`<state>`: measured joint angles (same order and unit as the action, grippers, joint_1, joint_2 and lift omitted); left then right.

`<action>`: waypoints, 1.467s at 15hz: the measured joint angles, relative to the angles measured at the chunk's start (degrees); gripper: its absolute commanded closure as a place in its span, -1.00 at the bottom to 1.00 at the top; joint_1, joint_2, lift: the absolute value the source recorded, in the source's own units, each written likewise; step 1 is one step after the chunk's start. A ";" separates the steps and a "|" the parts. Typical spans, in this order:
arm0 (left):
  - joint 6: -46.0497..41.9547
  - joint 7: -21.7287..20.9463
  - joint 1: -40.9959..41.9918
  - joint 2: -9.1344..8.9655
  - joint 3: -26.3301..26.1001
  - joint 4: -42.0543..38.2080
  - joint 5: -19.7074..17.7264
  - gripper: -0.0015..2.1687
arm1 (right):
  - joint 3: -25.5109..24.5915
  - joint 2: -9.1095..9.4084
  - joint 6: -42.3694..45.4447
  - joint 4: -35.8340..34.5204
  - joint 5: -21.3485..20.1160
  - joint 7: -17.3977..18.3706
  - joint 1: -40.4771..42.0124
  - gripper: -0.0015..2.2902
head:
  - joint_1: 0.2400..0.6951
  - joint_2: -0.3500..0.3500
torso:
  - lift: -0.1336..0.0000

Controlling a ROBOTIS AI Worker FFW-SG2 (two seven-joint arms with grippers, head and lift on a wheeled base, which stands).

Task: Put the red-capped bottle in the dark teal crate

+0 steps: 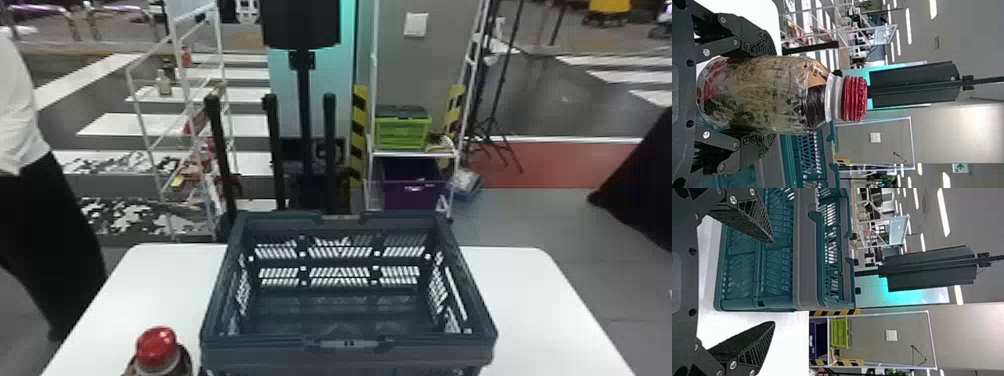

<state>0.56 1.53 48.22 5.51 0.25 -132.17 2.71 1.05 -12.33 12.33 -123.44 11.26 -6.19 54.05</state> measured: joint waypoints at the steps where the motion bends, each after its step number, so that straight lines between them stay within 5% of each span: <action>1: 5.51 -1.41 -1.79 0.01 1.20 -2.59 -0.13 0.90 | 0.00 0.07 0.00 0.07 -0.01 0.02 0.00 -0.87 | 0.14 0.00 | 1.00; 7: 45.61 -9.99 -23.25 1.08 6.57 -13.55 -0.63 0.90 | -0.46 1.27 0.08 0.03 -0.19 -0.04 0.33 -0.87 | 0.14 0.00 | 1.00; 11: 68.34 -18.86 -42.73 6.86 2.44 -9.81 -1.44 0.90 | -1.12 2.35 0.44 -0.60 -0.27 -0.04 1.04 -0.87 | 0.14 0.00 | 1.00; 17: 77.20 -44.40 -68.19 10.23 -10.28 12.39 2.73 0.90 | -1.37 3.20 1.01 -0.75 -0.53 -0.04 1.78 -0.87 | 0.14 0.00 | 1.00; 22: 70.56 -55.99 -84.85 8.03 -27.89 40.07 8.03 0.90 | -1.63 3.50 3.67 -0.66 -0.54 -0.03 2.92 -0.87 | 0.14 0.00 | 1.00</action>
<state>71.12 -54.46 -36.63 13.54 -27.65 -92.10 10.75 -0.57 -8.83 16.00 -124.10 10.72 -6.22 56.98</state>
